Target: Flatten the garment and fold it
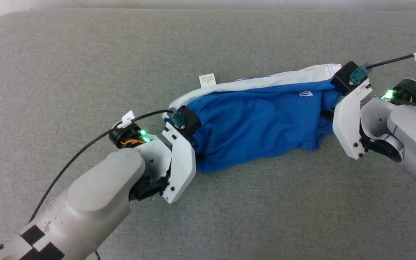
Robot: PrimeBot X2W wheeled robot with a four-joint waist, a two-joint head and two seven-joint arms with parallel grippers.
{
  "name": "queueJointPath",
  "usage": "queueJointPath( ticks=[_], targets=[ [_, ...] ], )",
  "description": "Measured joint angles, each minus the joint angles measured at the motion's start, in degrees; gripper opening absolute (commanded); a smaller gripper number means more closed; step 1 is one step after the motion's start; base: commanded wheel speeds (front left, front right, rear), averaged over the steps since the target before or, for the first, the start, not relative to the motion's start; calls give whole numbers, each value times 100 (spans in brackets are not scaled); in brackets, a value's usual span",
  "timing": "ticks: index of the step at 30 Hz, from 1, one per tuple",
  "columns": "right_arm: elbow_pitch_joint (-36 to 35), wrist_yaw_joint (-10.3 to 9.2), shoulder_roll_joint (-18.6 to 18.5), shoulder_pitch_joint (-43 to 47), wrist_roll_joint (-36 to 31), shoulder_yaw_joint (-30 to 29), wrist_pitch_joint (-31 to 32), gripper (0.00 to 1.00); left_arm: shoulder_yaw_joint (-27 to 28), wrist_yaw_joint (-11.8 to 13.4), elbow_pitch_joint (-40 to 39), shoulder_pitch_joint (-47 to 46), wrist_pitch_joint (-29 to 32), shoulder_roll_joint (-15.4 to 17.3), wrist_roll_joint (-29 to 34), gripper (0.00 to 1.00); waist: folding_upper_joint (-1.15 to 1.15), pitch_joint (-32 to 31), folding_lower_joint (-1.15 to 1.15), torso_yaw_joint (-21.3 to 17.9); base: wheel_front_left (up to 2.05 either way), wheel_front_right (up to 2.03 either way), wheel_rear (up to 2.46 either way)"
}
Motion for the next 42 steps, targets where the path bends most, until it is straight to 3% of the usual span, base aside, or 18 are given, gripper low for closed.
queueJointPath(
  ticks=[5,11,20,27,28,29,30,33,37,42],
  targets=[
    [-100,0,-101,92,18,26,-416,0,-54,-41,80,68,-683,131,-133,0,0,-155,0,-22,0,0,0],
    [-678,0,-570,584,160,40,-989,0,241,47,-215,431,-1437,479,-221,0,0,-516,0,-36,0,0,0],
    [-1625,14,-1336,1817,219,-20,-1421,0,70,481,-1245,1602,-1525,906,-355,0,0,-1033,-2,-157,0,0,0],
    [-1736,34,-1400,2849,331,-363,-1407,0,-78,726,-1289,2167,-1590,966,-447,0,0,-1130,-2,-296,0,0,0],
    [-1689,35,-1374,2917,278,-433,-1411,32,-114,748,-1233,2192,-1615,962,-405,12,0,-1131,-2,-309,0,0,0],
    [-1642,42,-1330,2965,236,-528,-1419,100,-143,769,-1190,2204,-1646,957,-366,90,0,-1139,-1,-318,0,0,0],
    [-1602,41,-1291,3003,230,-635,-1425,100,-142,776,-1167,2221,-1706,946,-353,100,0,-1155,-1,-323,0,0,0],
    [-1618,41,-1304,3066,76,-956,-1460,100,-70,879,-1214,2299,-1986,935,-338,100,0,-1246,-1,-331,0,0,0],
    [-2087,40,-1671,3067,-155,-1501,-1292,100,133,1252,-1528,2375,-2576,1074,-64,100,0,-1406,-2,-329,0,0,0],
    [-2639,40,-2052,3052,-417,-2258,-777,100,616,2225,-1830,2449,-3630,1194,565,100,0,-1544,-2,-268,0,0,0]
  ],
)
